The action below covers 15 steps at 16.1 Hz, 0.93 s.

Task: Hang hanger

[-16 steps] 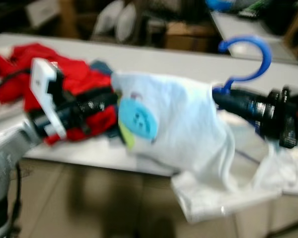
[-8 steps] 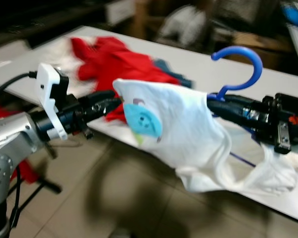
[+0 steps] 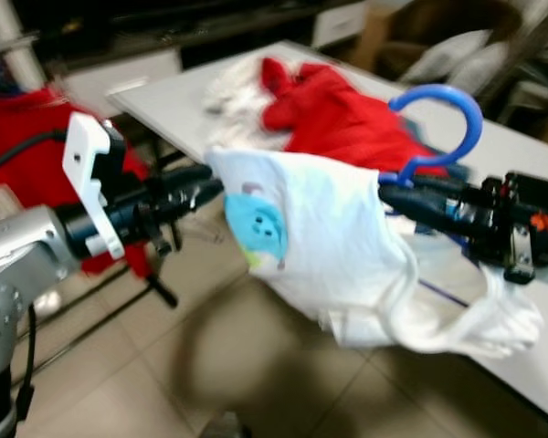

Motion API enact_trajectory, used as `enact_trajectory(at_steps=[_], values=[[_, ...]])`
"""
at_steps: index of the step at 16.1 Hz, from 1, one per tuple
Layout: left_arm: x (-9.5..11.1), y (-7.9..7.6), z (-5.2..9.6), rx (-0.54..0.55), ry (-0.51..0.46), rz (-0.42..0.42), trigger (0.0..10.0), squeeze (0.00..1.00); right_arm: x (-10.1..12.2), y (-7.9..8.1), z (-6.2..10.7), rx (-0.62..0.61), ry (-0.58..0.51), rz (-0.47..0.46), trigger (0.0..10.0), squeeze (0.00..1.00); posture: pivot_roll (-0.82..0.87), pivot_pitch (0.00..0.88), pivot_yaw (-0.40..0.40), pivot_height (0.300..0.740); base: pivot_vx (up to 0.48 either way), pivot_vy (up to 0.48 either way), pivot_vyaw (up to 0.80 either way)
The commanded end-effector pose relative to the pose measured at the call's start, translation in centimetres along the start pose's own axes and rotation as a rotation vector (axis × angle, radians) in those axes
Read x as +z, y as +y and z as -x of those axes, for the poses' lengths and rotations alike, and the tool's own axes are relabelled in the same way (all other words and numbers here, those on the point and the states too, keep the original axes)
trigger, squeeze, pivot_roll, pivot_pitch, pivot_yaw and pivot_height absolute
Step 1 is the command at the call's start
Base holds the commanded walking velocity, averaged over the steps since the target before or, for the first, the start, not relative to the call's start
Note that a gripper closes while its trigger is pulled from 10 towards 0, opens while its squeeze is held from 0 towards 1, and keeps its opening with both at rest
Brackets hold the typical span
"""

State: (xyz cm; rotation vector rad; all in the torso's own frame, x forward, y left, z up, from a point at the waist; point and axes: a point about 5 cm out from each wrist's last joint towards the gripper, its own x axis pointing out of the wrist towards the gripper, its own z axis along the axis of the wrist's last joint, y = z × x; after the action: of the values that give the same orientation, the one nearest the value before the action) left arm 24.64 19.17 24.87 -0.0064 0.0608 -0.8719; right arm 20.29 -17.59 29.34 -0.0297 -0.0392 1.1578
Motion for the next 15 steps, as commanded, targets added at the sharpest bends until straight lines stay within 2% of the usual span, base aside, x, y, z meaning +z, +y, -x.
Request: enact_trajectory(at_steps=[1, 2, 3, 4, 8, 9, 10, 13, 15], values=[[0.2, -0.5, 0.1, -0.027, 0.010, -0.012, 10.0, 0.00, 0.0, 0.1, 0.1, 0.011, -0.003, 0.026, 10.0, 0.00, 0.04, 0.000, -0.031, 0.740, 0.000, 0.000, 0.80], [-1.3, -0.2, -0.4, -0.025, 0.116, -0.034, 10.0, 0.00, -3.8, -0.5, -1.3, -0.072, 0.044, -0.058, 10.0, 0.00, 0.05, 0.000, 0.002, 0.740, 0.000, 0.000, 0.80], [-3.6, -0.2, -0.7, -0.036, 0.257, -0.064, 10.0, 0.00, -8.9, 0.0, -3.4, -0.163, 0.127, -0.130, 10.0, 0.00, 0.06, 0.000, 0.004, 0.740, 0.000, 0.000, 0.80], [-4.2, -0.2, -0.7, -0.038, 0.295, -0.067, 10.0, 0.00, -10.0, 0.2, -4.0, -0.181, 0.150, -0.138, 10.0, 0.00, 0.06, 0.000, 0.004, 0.740, 0.000, 0.000, 0.80], [-4.5, -0.6, -1.3, -0.129, 0.288, -0.058, 10.0, 0.00, -10.1, -0.1, -3.8, -0.221, 0.144, -0.114, 10.0, 0.00, 0.03, 0.000, 0.027, 0.740, 0.000, 0.000, 0.80], [-5.0, -0.3, -1.4, -0.127, 0.307, -0.068, 10.0, 0.00, -10.3, -0.2, -3.8, -0.225, 0.141, -0.105, 10.0, 0.00, 0.02, 0.000, 0.034, 0.740, 0.000, 0.000, 0.80], [-6.4, -0.2, -1.4, -0.117, 0.365, -0.088, 10.0, 0.00, -11.1, -0.2, -4.1, -0.227, 0.149, -0.096, 10.0, 0.00, 0.04, 0.000, 0.029, 0.740, 0.000, 0.000, 0.80], [-7.5, -0.6, 0.0, -0.120, 0.400, -0.075, 10.0, 0.00, -12.4, -0.2, -4.9, -0.235, 0.196, -0.091, 10.0, 0.00, 0.05, 0.000, 0.003, 0.740, 0.000, 0.000, 0.80], [-7.3, -0.3, 0.8, -0.098, 0.365, -0.066, 10.0, 0.00, -13.4, -0.9, -5.1, -0.296, 0.225, -0.085, 10.0, 0.00, 0.05, 0.000, -0.007, 0.740, 0.000, 0.000, 0.80]])
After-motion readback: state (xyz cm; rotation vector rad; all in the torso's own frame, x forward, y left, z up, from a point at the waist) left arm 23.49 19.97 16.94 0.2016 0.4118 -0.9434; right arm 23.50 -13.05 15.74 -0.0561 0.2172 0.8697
